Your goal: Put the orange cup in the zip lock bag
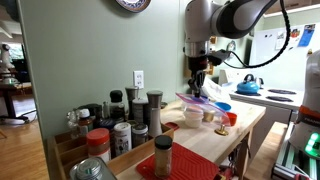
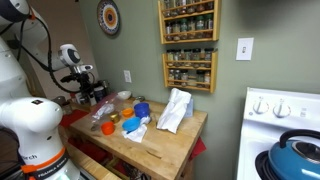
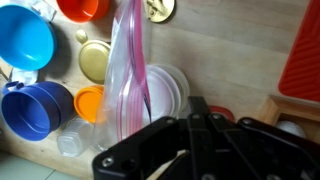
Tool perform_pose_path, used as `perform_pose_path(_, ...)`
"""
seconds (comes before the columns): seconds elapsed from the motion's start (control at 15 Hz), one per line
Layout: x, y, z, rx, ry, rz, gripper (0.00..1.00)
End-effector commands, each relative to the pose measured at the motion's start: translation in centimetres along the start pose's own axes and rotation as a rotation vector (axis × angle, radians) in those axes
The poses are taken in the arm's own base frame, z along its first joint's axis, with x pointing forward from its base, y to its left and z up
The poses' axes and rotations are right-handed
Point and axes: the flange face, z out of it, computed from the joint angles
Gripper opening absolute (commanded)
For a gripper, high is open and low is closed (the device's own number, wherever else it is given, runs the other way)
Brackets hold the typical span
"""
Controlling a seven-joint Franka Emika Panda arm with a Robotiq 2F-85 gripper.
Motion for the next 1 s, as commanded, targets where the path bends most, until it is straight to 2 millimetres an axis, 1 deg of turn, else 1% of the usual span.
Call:
perform_pose_path(0.0,2.0,0.8,2.0,-0.069,0.015,0.025,0.0)
perform_pose_path(0.33,3.2,2.1,3.9,-0.099,-0.005,0.056,0.0)
perform_pose_path(0.67,3.7,3.2,5.0,-0.115,-0.01,0.087,0.0)
perform_pose_path(0.93,3.8,4.8,5.5,-0.14,-0.01,0.121,0.0)
